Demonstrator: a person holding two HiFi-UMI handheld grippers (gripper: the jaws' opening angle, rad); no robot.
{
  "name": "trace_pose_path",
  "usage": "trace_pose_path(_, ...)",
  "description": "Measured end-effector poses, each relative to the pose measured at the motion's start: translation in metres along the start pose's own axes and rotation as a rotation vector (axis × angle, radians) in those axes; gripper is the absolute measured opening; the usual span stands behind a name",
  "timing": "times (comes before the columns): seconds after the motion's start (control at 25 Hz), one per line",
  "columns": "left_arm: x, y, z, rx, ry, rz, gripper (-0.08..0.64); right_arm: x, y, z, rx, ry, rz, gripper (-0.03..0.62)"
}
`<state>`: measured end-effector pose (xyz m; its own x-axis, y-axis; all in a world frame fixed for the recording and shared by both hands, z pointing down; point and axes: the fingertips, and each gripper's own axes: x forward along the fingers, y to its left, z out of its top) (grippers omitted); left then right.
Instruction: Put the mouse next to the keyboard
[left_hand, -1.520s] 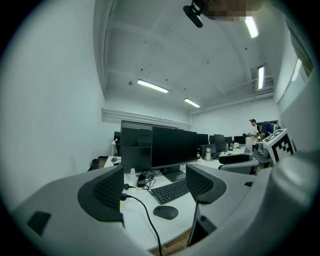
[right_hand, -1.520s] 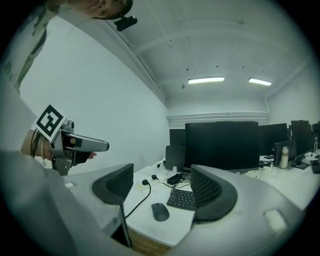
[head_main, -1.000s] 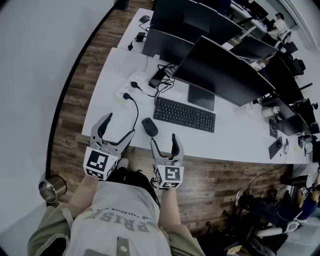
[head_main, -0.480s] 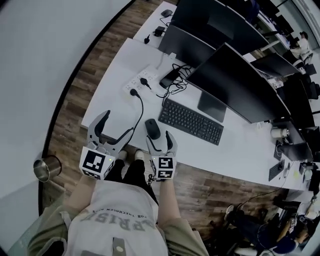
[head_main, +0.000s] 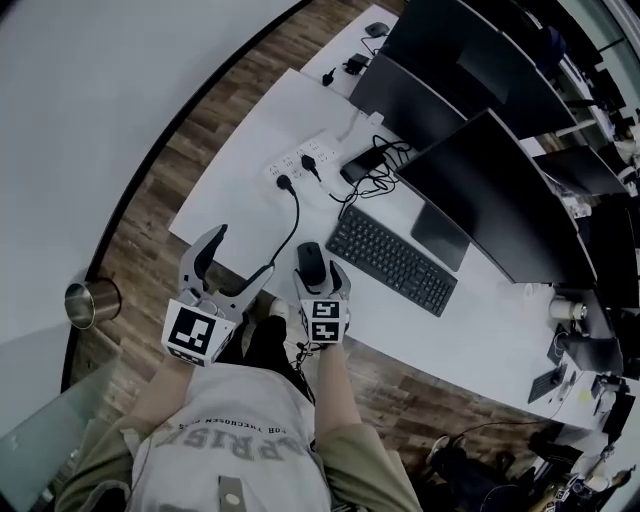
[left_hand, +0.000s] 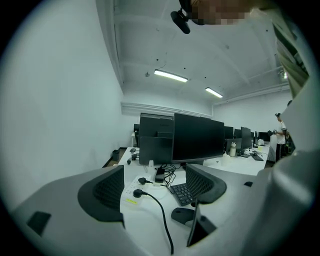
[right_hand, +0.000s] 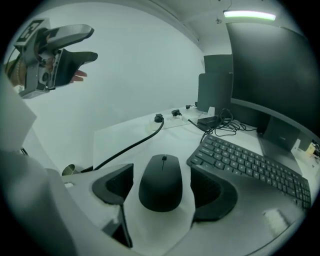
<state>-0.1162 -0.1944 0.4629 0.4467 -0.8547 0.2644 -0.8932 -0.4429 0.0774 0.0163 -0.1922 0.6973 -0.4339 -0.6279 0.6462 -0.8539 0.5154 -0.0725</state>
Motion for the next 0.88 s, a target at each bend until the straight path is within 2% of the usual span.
trace_pose_path(0.28,-0.001,0.005,-0.003,-0.006,0.018,0.050,0.370,0.016,0.001,-0.015,-0.013,0.079,0.023,0.348)
trace_pose_path(0.48,-0.004,0.009,-0.003,-0.004,0.027,0.058,0.370,0.017,-0.001,-0.022,0.020,0.123,0.016,0.345)
trace_pose_path(0.52,-0.004,0.009,-0.003,-0.002,0.028,0.056,0.370,0.017,-0.001,-0.022,0.023,0.123,0.016,0.298)
trace_pose_path(0.72,-0.002,0.009,-0.006,0.009,0.041,0.034,0.370,0.017,-0.002,-0.023,0.038,0.126,0.006,0.293)
trace_pose_path(0.88,-0.001,0.008,-0.006,0.017,0.048,0.003,0.370,0.014,-0.005,-0.023,0.088,0.108,-0.019,0.293)
